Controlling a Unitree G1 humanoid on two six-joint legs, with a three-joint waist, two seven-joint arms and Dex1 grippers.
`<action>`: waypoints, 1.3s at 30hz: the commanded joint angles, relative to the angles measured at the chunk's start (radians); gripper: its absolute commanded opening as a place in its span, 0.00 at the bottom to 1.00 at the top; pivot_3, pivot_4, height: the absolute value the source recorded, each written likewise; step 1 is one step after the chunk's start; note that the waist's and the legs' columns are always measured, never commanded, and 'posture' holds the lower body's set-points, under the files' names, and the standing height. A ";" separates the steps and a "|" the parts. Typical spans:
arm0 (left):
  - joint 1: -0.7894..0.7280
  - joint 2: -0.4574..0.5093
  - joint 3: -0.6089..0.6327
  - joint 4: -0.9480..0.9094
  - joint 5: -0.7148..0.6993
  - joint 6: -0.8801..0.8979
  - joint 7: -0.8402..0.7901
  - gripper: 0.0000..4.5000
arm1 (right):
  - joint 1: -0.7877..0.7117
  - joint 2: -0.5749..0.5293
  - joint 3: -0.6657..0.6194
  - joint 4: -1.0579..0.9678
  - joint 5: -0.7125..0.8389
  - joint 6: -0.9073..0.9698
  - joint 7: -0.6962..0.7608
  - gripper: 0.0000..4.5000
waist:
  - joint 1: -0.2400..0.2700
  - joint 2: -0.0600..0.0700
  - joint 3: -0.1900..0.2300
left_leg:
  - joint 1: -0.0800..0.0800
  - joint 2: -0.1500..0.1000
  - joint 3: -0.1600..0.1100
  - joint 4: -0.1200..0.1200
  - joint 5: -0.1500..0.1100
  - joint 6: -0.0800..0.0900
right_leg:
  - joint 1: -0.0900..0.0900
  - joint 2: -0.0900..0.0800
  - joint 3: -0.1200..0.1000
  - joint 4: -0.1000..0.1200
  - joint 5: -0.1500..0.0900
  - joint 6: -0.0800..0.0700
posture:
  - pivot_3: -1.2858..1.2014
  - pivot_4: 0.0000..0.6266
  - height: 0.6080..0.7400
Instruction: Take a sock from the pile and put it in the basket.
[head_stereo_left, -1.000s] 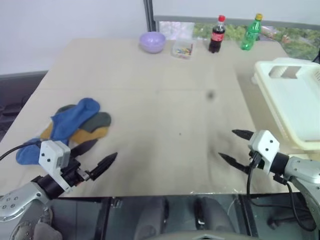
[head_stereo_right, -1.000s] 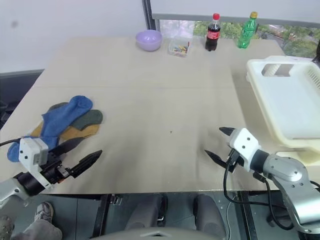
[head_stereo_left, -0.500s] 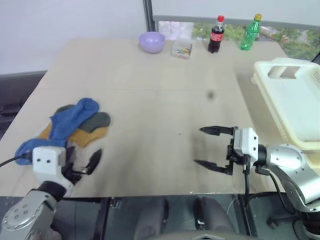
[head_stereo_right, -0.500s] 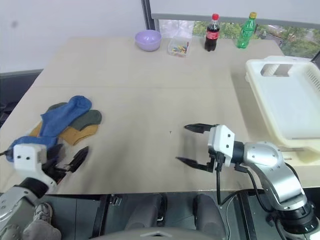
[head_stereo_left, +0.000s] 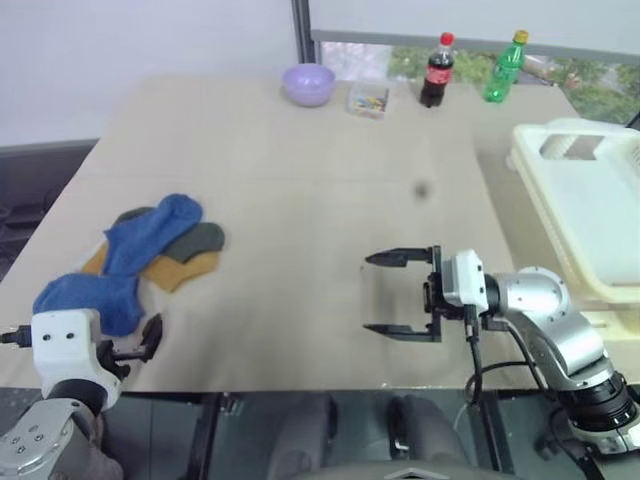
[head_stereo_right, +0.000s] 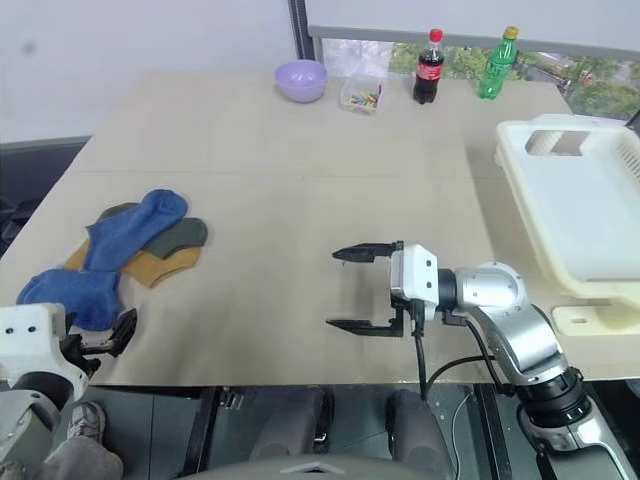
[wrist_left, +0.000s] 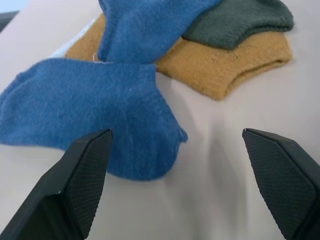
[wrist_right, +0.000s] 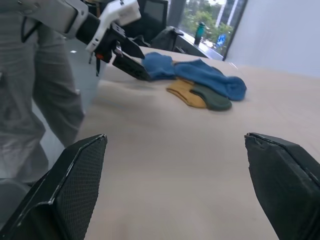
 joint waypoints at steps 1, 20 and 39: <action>-0.019 0.017 -0.011 0.005 0.032 0.002 0.001 0.99 | -0.009 -0.004 -0.024 -0.007 0.010 -0.019 -0.006 1.00 | 0.000 0.000 0.000 | 0.000 0.000 0.000 0.000 0.000 0.000 | 0.000 0.000 0.000 0.000 0.000 0.000 | 0.52 0.24 1.00; -0.076 0.015 -0.080 0.072 0.118 0.017 -0.012 0.94 | 0.033 -0.103 -0.132 -0.046 0.077 -0.008 0.004 1.00 | 0.000 0.000 0.000 | 0.000 0.000 0.000 0.000 0.000 0.000 | 0.000 -0.002 0.002 0.000 0.000 0.000 | 0.52 0.24 1.00; 0.003 0.055 -0.074 -0.085 -0.226 0.182 -0.287 0.01 | 0.047 -0.123 -0.150 -0.051 0.063 -0.002 -0.031 1.00 | -0.001 0.000 0.000 | -0.001 -0.001 0.000 0.000 0.000 0.000 | 0.000 -0.004 0.002 0.000 0.000 0.000 | 0.52 0.24 1.00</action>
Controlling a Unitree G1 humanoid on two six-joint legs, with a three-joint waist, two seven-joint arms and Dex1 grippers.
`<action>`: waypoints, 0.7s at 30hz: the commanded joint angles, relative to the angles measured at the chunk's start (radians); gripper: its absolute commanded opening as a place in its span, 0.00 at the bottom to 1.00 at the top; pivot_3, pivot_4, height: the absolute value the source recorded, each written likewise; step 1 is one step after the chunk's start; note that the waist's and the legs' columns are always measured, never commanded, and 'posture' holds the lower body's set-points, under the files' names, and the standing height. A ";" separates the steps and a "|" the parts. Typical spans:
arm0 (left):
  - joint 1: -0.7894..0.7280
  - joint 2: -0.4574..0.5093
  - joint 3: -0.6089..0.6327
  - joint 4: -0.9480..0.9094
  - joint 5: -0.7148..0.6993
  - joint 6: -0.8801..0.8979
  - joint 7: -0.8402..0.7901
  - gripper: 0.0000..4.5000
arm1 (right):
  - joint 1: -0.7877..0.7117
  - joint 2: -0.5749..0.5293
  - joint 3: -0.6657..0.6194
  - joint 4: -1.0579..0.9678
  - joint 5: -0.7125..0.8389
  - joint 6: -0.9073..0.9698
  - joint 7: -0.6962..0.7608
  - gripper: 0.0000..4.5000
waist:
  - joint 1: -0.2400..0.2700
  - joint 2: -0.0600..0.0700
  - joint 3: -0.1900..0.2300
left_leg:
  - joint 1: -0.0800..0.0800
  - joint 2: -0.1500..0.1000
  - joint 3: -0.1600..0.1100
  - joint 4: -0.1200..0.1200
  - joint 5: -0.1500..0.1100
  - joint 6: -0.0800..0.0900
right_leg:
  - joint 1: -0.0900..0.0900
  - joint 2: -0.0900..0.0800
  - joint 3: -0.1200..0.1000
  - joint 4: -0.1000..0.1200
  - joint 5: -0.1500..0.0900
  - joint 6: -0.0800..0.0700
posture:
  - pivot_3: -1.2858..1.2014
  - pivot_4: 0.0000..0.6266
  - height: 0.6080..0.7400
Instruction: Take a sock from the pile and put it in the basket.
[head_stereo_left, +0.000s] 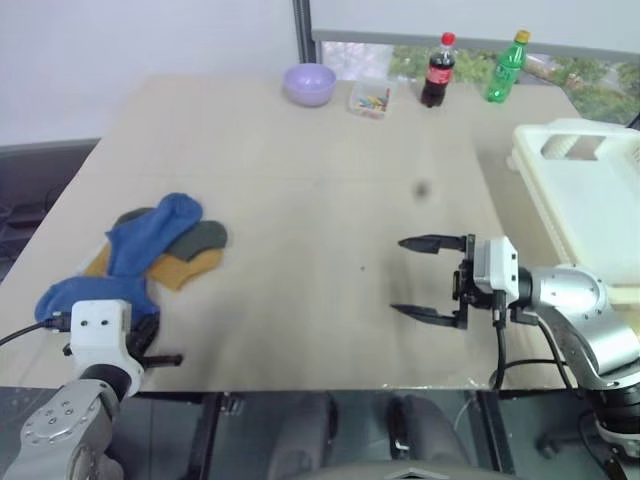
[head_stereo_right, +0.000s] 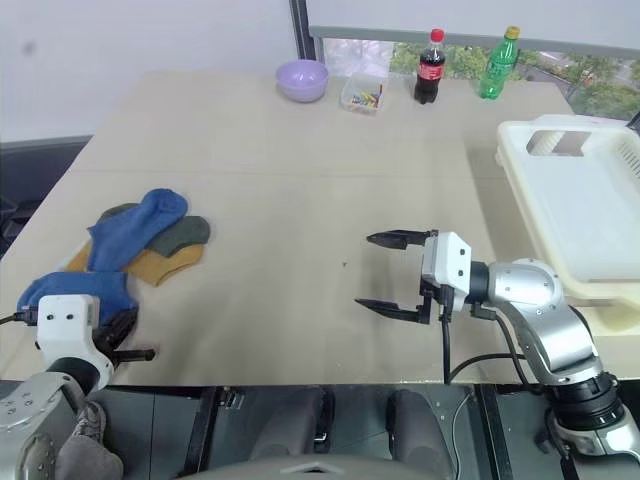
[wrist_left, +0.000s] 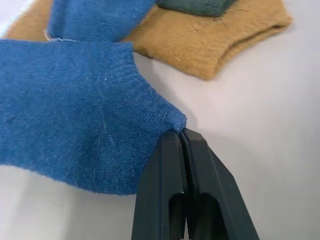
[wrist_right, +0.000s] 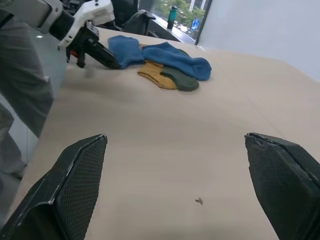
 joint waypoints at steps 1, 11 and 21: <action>0.061 0.056 -0.028 -0.137 -0.188 0.076 -0.155 0.01 | 0.000 -0.013 -0.031 -0.043 0.008 -0.002 -0.010 1.00 | -0.001 0.000 0.000 | 0.000 0.000 0.000 0.000 0.000 0.000 | 0.000 0.000 0.000 0.000 0.000 0.000 | 0.52 0.24 1.00; -0.346 0.101 -0.357 -0.050 -0.341 0.302 -0.097 0.01 | 0.020 -0.041 -0.071 -0.081 0.007 0.030 -0.065 1.00 | 0.003 0.002 0.000 | 0.000 -0.002 -0.001 0.001 0.000 0.000 | 0.002 0.001 -0.002 0.001 0.000 0.000 | 0.52 0.24 1.00; -0.606 -0.037 -0.552 0.080 -0.338 0.333 -0.064 0.37 | 0.064 -0.063 -0.095 -0.164 0.002 0.142 -0.175 1.00 | 0.000 0.002 0.000 | 0.000 -0.001 0.000 0.001 0.000 0.000 | 0.001 0.007 -0.002 0.002 0.002 0.004 | 0.52 0.24 1.00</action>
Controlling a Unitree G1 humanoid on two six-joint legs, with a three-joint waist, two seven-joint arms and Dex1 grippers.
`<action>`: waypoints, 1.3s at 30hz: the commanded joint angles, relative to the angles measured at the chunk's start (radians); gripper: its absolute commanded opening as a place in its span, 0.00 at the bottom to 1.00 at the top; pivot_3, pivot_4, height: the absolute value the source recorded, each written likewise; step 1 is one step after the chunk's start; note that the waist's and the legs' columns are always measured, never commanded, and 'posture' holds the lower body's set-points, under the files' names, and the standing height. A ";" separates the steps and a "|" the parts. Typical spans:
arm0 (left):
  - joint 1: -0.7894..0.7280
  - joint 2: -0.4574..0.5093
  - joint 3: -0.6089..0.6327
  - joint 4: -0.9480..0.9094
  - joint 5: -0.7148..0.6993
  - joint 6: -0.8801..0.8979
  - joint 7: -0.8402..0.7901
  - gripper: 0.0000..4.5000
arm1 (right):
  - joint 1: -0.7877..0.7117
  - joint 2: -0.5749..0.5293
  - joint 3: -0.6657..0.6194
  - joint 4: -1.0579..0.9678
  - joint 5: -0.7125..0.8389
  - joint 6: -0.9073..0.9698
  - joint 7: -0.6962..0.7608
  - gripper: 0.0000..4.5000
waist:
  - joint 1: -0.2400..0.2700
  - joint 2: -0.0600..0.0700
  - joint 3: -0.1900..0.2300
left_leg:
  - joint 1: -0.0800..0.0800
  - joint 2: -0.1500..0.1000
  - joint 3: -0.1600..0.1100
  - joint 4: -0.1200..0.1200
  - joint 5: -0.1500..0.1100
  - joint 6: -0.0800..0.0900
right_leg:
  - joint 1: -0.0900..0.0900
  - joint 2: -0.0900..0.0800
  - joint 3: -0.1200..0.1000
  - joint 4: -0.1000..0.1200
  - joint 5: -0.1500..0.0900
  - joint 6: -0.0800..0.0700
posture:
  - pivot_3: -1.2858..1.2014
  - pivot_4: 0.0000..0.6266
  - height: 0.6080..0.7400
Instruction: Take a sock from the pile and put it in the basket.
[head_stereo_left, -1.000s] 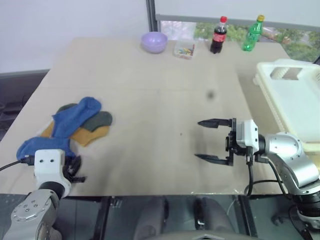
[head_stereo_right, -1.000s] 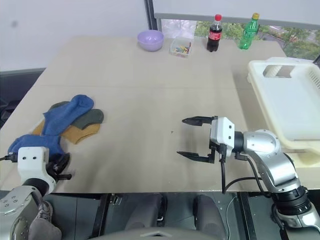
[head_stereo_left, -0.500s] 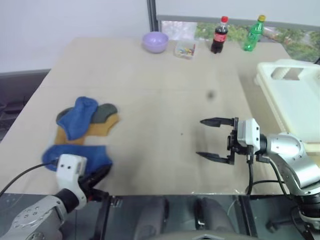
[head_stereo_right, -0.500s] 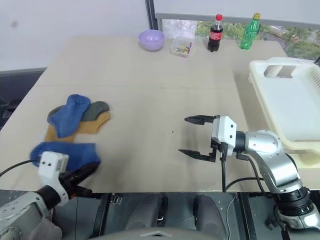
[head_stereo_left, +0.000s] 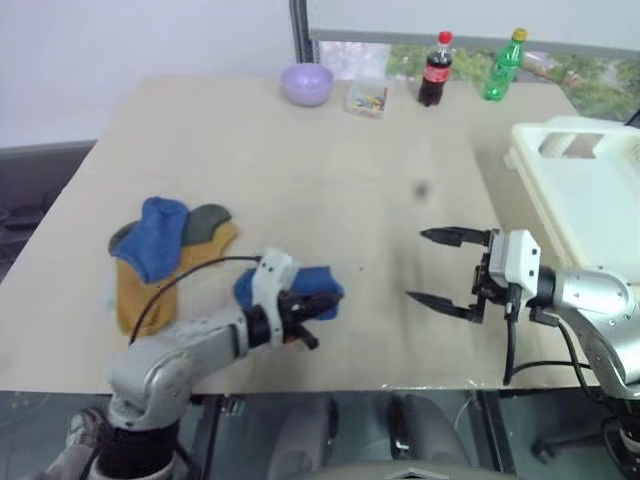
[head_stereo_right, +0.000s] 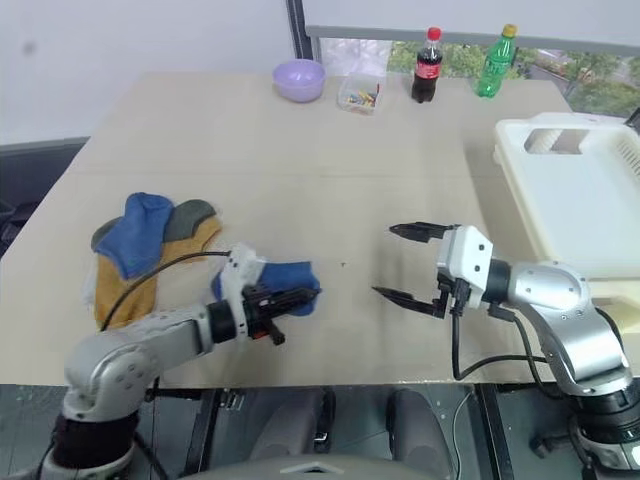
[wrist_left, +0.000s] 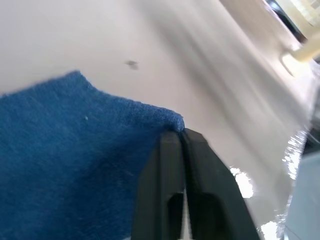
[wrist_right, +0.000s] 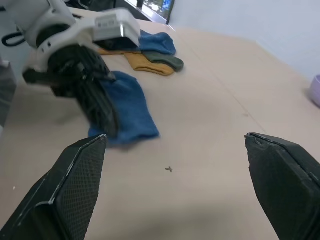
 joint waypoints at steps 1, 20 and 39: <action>-0.010 0.004 0.044 -0.034 -0.028 -0.009 0.011 0.48 | -0.003 0.009 -0.003 -0.075 0.002 0.085 -0.081 1.00 | -0.002 0.000 0.000 | 0.000 0.000 0.000 0.000 0.000 0.000 | 0.000 0.000 0.000 0.000 0.000 0.000 | 0.52 0.24 1.00; 0.126 0.278 0.190 0.151 0.240 -0.283 -0.113 0.36 | -0.247 0.285 0.396 0.256 -0.251 0.349 -0.279 0.87 | -0.003 0.000 0.000 | 0.000 -0.002 0.001 -0.001 0.000 0.000 | -0.002 -0.001 0.001 0.000 0.000 -0.001 | 0.52 0.24 1.00; 0.080 0.119 0.074 -0.023 0.180 -0.185 -0.033 0.00 | -0.106 0.053 0.230 0.068 -0.225 0.388 -0.163 0.01 | -0.006 0.000 0.000 | 0.000 0.000 0.000 -0.001 0.000 0.000 | -0.001 -0.004 0.000 0.000 0.000 0.000 | 0.52 0.24 1.00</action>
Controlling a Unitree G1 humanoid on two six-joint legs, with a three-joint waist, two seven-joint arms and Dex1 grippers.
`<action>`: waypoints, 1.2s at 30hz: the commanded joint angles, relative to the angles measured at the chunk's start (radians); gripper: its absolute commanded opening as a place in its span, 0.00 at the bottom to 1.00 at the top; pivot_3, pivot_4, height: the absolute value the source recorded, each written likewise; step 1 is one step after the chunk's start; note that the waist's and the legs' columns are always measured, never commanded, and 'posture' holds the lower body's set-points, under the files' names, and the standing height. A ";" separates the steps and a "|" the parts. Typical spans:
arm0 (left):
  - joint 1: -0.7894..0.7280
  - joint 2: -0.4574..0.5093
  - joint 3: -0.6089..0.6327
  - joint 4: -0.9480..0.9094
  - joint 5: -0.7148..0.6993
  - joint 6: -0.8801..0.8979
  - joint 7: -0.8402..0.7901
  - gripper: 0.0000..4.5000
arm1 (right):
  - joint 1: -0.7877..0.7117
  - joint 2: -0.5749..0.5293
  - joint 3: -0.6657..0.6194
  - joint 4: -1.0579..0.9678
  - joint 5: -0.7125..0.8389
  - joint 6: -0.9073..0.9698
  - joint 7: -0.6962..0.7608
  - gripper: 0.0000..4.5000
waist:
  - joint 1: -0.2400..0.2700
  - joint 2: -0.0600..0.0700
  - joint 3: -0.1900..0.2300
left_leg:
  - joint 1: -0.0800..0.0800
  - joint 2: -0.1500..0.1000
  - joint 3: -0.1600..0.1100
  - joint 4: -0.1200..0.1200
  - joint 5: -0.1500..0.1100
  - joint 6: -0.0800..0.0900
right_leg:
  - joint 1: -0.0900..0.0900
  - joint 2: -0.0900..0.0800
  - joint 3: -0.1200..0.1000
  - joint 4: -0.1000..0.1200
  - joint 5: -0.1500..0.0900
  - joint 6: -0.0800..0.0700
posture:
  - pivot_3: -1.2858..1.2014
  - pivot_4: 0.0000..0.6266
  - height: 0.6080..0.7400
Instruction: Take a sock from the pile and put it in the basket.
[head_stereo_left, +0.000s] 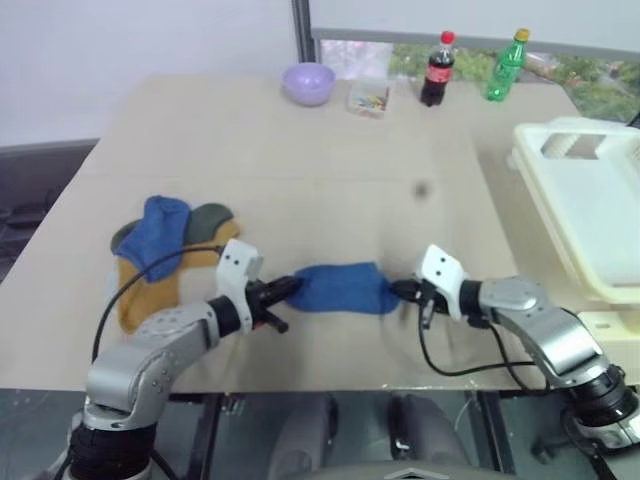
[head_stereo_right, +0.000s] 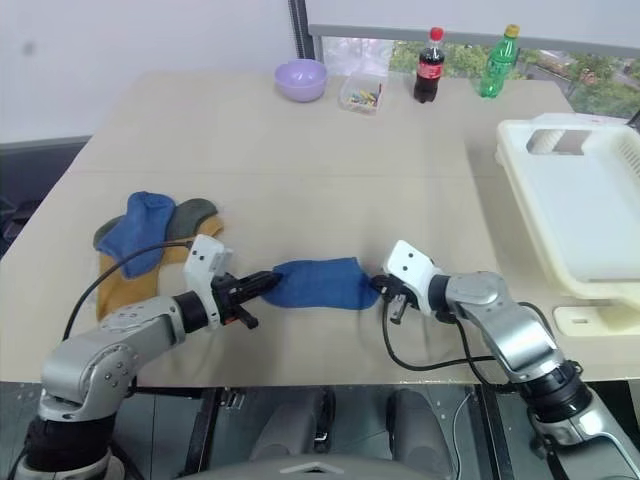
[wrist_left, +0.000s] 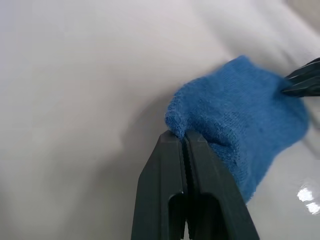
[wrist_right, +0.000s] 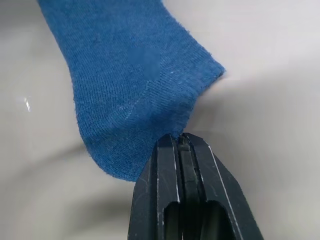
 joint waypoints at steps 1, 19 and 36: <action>-0.008 -0.001 -0.032 -0.039 0.024 -0.009 0.022 0.00 | 0.012 -0.025 -0.041 -0.042 -0.008 -0.011 -0.004 0.01 | -0.001 0.000 0.000 | 0.000 0.000 0.000 0.000 0.000 0.000 | 0.000 0.001 0.000 0.000 0.000 0.000 | 0.52 0.24 1.00; 0.201 -0.169 0.186 -0.210 0.353 -0.215 0.447 0.71 | 0.016 0.070 -0.252 -0.035 0.204 -0.350 0.123 0.92 | 0.005 0.000 0.000 | 0.000 0.000 0.001 0.000 0.000 0.000 | 0.001 0.000 0.002 -0.001 0.000 0.000 | 0.52 0.24 1.00; 0.142 -0.291 0.266 -0.110 0.599 -0.221 0.660 0.71 | -0.008 0.065 -0.275 0.003 0.209 -0.507 0.190 0.99 | 0.007 -0.001 0.000 | 0.000 0.000 0.000 0.001 0.000 0.000 | 0.001 0.001 0.000 0.000 0.000 0.000 | 0.52 0.24 1.00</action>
